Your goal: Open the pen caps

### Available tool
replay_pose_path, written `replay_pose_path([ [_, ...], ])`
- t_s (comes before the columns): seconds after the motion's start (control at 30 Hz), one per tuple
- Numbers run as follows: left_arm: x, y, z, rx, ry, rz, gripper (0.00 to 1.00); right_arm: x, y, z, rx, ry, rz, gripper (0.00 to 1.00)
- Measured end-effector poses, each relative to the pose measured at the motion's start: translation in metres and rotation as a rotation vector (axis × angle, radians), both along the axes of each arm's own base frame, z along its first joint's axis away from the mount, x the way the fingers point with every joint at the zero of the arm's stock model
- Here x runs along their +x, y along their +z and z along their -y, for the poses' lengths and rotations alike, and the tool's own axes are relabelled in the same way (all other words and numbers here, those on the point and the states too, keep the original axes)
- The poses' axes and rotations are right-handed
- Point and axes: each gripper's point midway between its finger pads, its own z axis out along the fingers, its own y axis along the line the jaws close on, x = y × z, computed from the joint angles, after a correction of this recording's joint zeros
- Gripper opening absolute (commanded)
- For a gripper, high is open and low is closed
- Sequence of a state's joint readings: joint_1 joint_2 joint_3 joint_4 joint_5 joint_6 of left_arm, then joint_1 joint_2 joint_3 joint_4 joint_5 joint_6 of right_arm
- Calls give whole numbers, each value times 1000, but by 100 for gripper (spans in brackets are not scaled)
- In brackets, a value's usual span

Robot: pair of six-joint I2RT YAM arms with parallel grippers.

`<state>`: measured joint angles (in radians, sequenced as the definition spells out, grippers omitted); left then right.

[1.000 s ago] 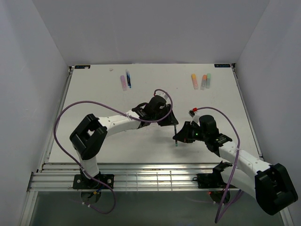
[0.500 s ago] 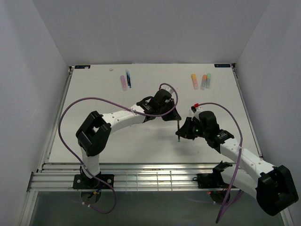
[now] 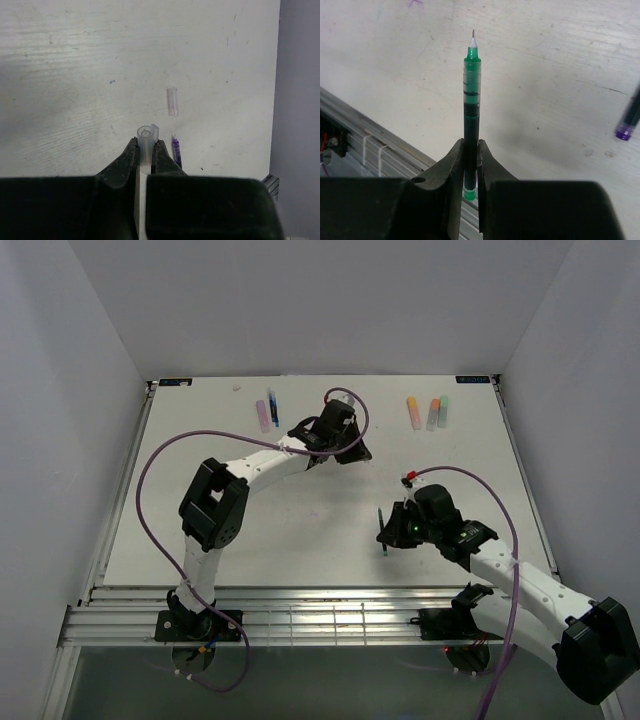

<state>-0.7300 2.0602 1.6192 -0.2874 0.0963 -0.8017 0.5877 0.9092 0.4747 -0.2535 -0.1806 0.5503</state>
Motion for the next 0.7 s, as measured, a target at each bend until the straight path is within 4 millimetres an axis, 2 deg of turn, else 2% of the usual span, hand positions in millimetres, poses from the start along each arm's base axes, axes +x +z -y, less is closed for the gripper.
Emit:
replay_pose_path([
  [0.17, -2, 2, 7, -9, -26, 3, 0, 10, -15, 21, -166, -64, -34, 8],
  [0.23, -5, -5, 11, 0, -46, -14, 0, 25, -16, 27, -244, -88, -32, 8],
  [0.37, -13, -33, 15, 45, -76, -72, 0, 53, -19, 35, -358, -119, -17, 8],
  [0.5, -18, -52, 19, 92, -97, -113, 0, 59, -31, 47, -434, -129, -26, 8],
  [0.7, -11, -51, 32, 102, -112, -114, 0, 60, -41, 56, -500, -128, -37, 8],
])
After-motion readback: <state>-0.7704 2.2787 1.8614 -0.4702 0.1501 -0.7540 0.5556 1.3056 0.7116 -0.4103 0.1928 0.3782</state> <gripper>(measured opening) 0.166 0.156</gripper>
